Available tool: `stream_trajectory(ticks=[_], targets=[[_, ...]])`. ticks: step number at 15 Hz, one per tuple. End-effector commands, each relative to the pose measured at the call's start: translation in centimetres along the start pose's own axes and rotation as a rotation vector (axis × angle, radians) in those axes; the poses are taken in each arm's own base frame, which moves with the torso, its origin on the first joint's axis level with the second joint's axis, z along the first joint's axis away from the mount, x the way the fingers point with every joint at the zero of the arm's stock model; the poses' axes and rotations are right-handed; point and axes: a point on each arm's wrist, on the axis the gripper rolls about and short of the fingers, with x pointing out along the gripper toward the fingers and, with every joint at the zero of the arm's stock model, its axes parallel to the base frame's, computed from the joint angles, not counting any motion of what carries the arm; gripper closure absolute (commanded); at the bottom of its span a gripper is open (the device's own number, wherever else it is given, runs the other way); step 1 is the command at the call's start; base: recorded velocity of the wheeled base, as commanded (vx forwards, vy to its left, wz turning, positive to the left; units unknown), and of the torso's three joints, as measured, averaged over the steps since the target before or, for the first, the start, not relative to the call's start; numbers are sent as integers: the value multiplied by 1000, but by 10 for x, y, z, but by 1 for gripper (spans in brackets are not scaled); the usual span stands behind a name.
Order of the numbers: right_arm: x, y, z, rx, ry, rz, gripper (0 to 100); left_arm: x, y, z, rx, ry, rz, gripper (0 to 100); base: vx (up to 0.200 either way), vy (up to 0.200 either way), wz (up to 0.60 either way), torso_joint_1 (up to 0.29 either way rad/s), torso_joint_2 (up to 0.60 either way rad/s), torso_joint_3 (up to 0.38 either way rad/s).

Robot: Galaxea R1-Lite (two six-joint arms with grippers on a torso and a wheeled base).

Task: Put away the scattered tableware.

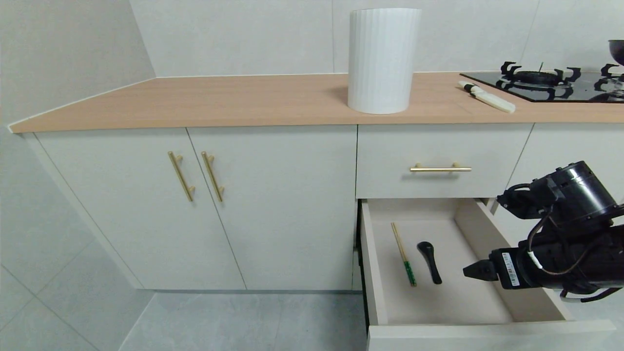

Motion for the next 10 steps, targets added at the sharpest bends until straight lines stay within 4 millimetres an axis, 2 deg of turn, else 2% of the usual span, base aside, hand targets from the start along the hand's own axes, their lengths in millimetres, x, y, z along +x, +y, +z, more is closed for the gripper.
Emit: stream_trajectory(ticks=[1,2,6,10], targets=[[3,1,-1,-2,11,-3,0,0,0,0,0,2,1,0,-200,0,0,-2,7,-2],[4,1,-1,-4,13,-2,0,0,0,0,0,2,1,0,-200,0,0,2,-2,-2],[7,4,-5,-23,35,1,0,0,0,0,0,2,1,0,0,0,0,0,0,0],[12,11,-23,-134,95,18,0,0,0,0,0,2,1,0,0,0,0,0,0,0]])
